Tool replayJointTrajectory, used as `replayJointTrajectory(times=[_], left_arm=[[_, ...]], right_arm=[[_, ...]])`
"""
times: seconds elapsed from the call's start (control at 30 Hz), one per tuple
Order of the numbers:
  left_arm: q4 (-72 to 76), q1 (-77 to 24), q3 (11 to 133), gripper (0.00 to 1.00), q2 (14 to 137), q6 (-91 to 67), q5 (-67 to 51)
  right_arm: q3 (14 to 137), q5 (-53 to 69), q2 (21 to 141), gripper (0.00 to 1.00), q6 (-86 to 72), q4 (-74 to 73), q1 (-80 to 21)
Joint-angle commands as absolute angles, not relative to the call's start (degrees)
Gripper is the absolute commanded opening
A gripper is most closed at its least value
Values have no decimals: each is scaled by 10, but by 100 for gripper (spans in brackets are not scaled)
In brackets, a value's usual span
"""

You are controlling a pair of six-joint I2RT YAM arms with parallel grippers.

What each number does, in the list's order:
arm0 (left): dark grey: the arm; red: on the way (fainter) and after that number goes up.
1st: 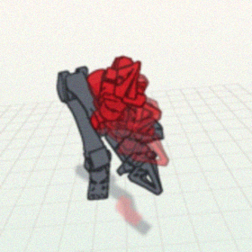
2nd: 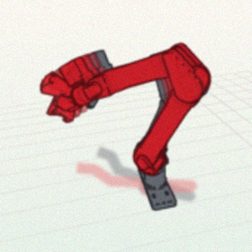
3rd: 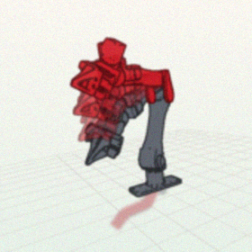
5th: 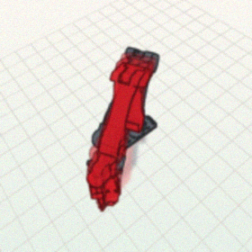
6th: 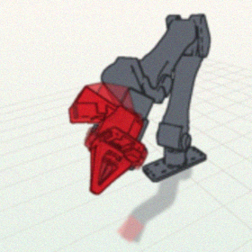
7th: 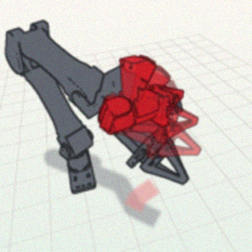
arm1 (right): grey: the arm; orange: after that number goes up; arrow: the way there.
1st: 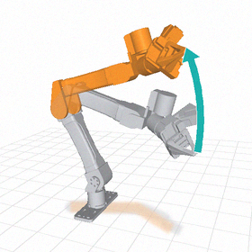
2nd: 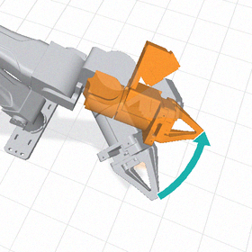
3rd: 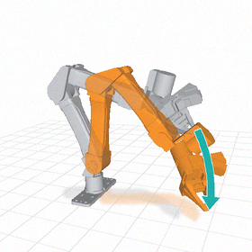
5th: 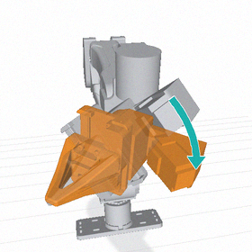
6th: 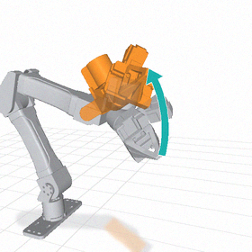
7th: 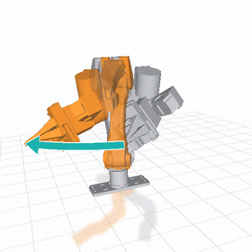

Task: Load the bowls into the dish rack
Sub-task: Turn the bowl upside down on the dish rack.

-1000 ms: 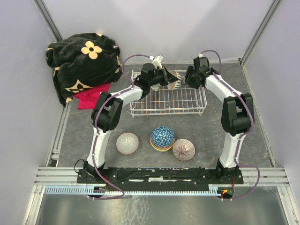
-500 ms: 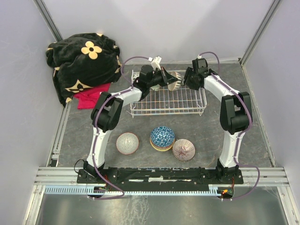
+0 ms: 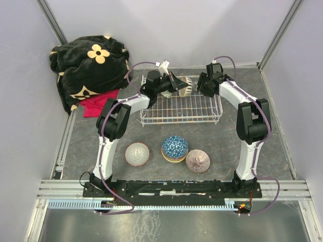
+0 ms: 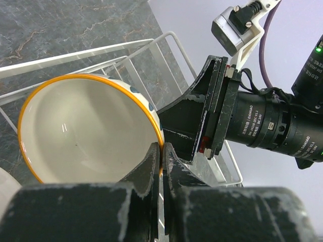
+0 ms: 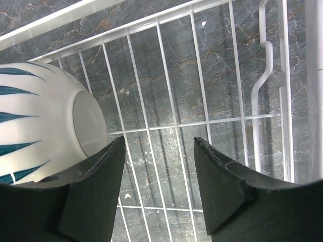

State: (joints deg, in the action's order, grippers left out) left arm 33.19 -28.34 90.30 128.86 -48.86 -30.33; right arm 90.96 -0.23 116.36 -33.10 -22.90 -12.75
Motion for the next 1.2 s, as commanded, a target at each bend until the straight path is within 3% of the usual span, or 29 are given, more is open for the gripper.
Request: replayJointTrajectory(times=[0.0, 0.87, 1.17], left_arm=[[368, -278, 896, 3, 1291, -518, -320], [265, -252, 895, 4, 1255, -489, -332], [334, -255, 925, 3, 1279, -555, -369]], right_arm=[[925, -2, 1166, 65, -325, -204, -128], [930, 8, 1165, 66, -321, -207, -128], [929, 4, 1157, 66, -318, -212, -128]])
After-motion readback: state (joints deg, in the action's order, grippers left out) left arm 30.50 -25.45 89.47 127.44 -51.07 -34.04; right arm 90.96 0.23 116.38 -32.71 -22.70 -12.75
